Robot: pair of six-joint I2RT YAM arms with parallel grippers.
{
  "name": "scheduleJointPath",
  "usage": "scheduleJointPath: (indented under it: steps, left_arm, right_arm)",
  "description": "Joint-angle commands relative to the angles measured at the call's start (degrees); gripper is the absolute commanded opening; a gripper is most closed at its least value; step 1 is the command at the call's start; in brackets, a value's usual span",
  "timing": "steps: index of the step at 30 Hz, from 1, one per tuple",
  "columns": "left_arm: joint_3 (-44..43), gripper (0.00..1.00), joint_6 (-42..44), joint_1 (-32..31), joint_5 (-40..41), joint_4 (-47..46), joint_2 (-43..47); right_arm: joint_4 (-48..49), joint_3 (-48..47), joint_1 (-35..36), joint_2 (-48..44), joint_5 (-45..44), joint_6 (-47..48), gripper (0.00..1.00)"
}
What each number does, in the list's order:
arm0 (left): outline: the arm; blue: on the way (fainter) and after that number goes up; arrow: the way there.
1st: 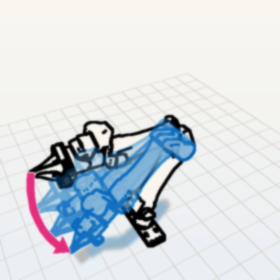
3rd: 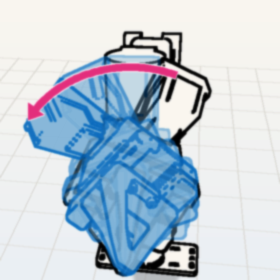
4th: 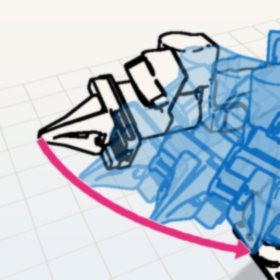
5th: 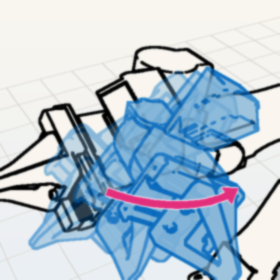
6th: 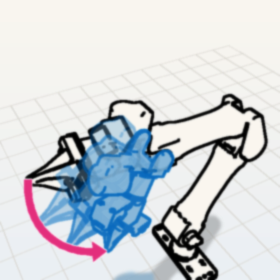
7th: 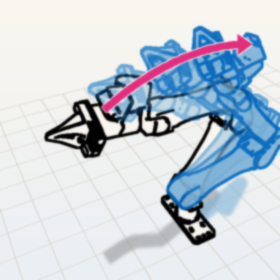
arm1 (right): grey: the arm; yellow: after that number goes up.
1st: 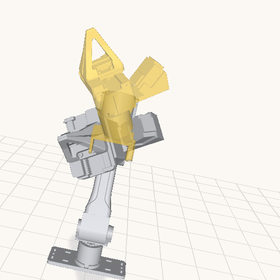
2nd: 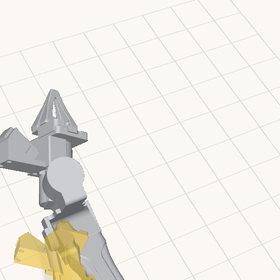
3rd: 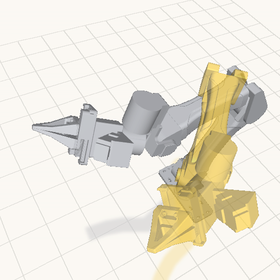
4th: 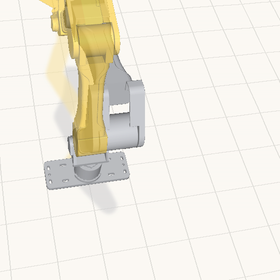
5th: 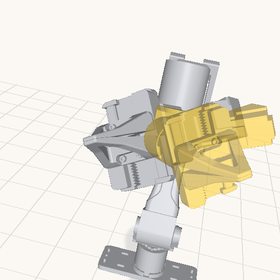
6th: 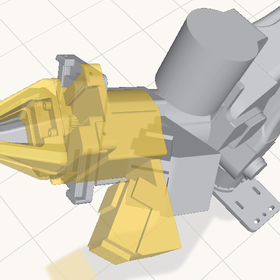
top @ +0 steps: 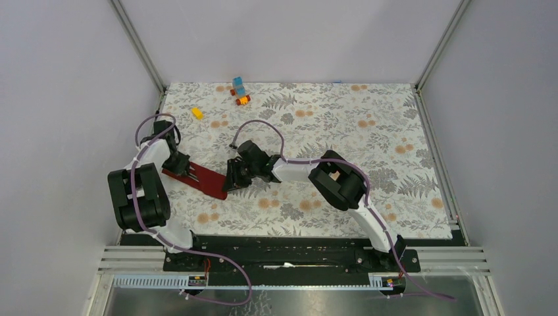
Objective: Fold the napkin into a case and place the utensils inside
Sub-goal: Insert the knife into the folded napkin, then reset both arms
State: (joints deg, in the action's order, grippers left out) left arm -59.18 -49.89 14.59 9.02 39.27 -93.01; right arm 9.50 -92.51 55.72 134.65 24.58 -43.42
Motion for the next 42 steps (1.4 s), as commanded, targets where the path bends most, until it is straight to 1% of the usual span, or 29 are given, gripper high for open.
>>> scheduleJointPath:
  steps: [1,12,19,20,21,22,23,24,25,27,28,30,31,33,35,36,37,38,39,40,42]
  left_arm:
    - [1.9,0.00,-1.8,-1.0,-2.0,-0.4,3.9]
    - [5.8,0.00,-5.7,-4.1,-1.7,-0.2,5.7]
    - [6.7,0.00,-4.2,-4.1,-2.2,-0.6,5.6]
    - [6.7,0.04,-4.1,-4.1,-2.3,-0.6,5.6]
    - [6.6,0.15,-3.8,-4.1,-2.5,-0.6,5.6]
    - [6.3,0.23,-2.9,-4.1,-2.7,-0.5,5.6]
    - [5.8,0.28,-2.6,-4.1,-2.6,-0.1,5.5]
    - [5.3,0.32,-1.8,-4.0,-2.7,0.3,5.7]
    - [4.8,0.34,-1.1,-4.0,-2.9,0.5,6.0]
    - [3.7,0.39,0.0,-4.1,-2.6,1.5,7.5]
    - [3.0,0.43,0.9,-4.1,-2.5,2.0,8.5]
    - [2.2,0.52,3.2,-4.1,-3.3,2.6,11.2]
    - [1.8,0.55,4.7,-4.1,-4.2,3.1,13.0]
    - [0.4,0.58,7.5,-4.1,-5.8,5.3,16.7]
    - [-1.4,0.59,11.3,-4.1,-8.3,6.7,21.8]
    - [-2.0,0.60,14.0,-4.4,-12.4,6.2,24.4]
    - [-2.0,0.66,16.5,-5.0,-16.6,4.7,27.4]
    - [-1.9,0.74,18.6,-6.2,-20.8,2.7,30.5]
    - [-1.6,0.80,19.9,-8.4,-24.0,0.0,33.6]
    - [-1.8,0.82,20.7,-11.0,-26.1,-2.5,36.0]
    - [-3.5,0.85,21.4,-17.0,-29.6,-6.1,38.4]
  right_arm:
    - [-1.9,-1.5,1.1,1.5,-0.6,0.3,0.31]
    - [-2.0,-1.4,1.4,0.9,-1.1,0.7,0.30]
    - [-3.0,-1.2,1.5,0.0,-2.6,1.9,0.33]
    - [-3.1,-1.2,1.5,-0.1,-2.8,1.9,0.35]
    - [-3.3,-1.2,1.5,-0.2,-3.0,2.1,0.37]
    - [-3.7,-1.2,1.5,-0.4,-3.3,2.4,0.38]
    - [-4.4,-1.4,1.5,-0.7,-3.9,2.9,0.39]
    - [-5.5,-1.4,1.5,-1.0,-4.7,3.5,0.41]
    - [-6.7,-1.5,1.5,-1.6,-5.5,4.2,0.47]
    - [-8.9,-1.1,1.4,-3.5,-7.3,5.9,0.57]
    - [-9.1,-0.4,1.4,-5.0,-8.4,6.8,0.62]
    - [-12.7,1.5,1.4,-8.7,-11.0,9.2,0.71]
    - [-13.6,2.9,1.4,-11.1,-12.7,10.3,0.74]
    - [-17.7,6.8,0.9,-16.9,-17.2,12.4,0.82]
    - [-21.7,12.2,-0.4,-25.3,-21.1,13.9,0.87]
    - [-23.8,15.1,-1.2,-29.5,-22.4,14.9,0.90]
    - [-26.1,17.9,-2.0,-33.8,-23.9,16.2,0.92]
    - [-29.1,20.0,-2.7,-38.2,-26.5,17.5,0.95]
    - [-32.3,21.6,-3.2,-42.6,-29.1,19.0,0.97]
    - [-36.3,22.4,-3.4,-47.3,-32.4,20.4,0.99]
    - [-43.2,22.4,-3.5,-56.1,-38.6,22.9,1.00]
